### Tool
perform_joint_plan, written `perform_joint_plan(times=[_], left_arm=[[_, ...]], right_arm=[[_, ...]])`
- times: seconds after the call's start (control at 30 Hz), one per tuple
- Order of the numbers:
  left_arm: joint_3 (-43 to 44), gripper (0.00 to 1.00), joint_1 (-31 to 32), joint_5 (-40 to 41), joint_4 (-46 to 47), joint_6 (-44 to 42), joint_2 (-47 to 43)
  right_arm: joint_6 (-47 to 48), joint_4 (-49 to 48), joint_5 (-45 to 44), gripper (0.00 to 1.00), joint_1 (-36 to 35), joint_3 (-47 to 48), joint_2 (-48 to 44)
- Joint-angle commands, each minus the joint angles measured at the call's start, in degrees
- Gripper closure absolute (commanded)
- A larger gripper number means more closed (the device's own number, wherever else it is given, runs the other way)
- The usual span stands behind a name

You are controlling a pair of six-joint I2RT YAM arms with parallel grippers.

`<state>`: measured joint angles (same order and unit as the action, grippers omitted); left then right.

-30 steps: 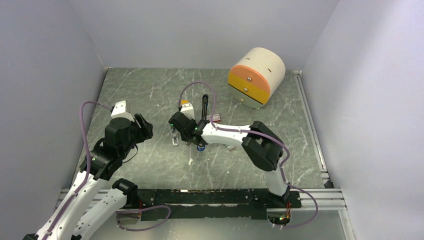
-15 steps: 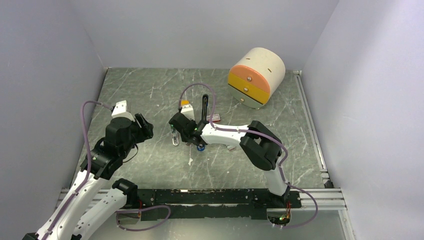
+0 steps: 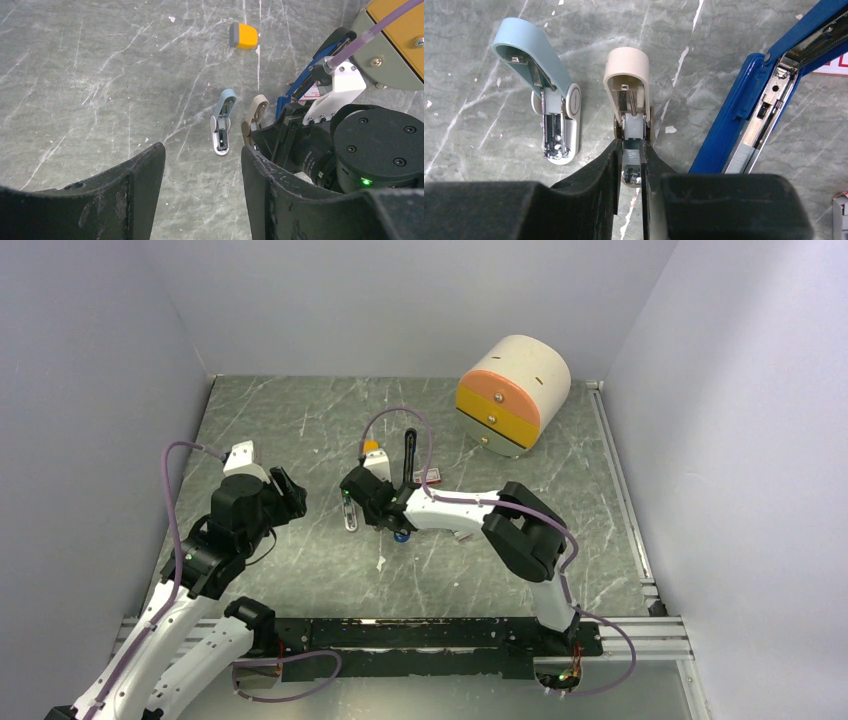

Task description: Load the staples into the stapler

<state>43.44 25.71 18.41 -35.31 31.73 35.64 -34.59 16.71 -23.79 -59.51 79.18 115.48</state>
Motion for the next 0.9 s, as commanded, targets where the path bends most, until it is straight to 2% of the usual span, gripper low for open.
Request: perform_joint_plan(times=[0.0, 0.53, 0.87], left_arm=[[0.67, 0.38, 0.13, -0.64, 0.85, -0.53, -0.12], [0.59, 0.38, 0.13, -0.59, 0.77, -0.44, -0.12], [0.51, 0.38, 0.13, -0.63, 0.75, -0.52, 0.09]], right_arm=[[-0.28, -0.93, -1.27, 0.8, 0.34, -1.17, -2.28], [0.88, -3.94, -0.49, 0.8, 0.7, -3.34, -4.64], [6.21, -5.88, 0.97, 0.8, 0.98, -4.75, -4.34]])
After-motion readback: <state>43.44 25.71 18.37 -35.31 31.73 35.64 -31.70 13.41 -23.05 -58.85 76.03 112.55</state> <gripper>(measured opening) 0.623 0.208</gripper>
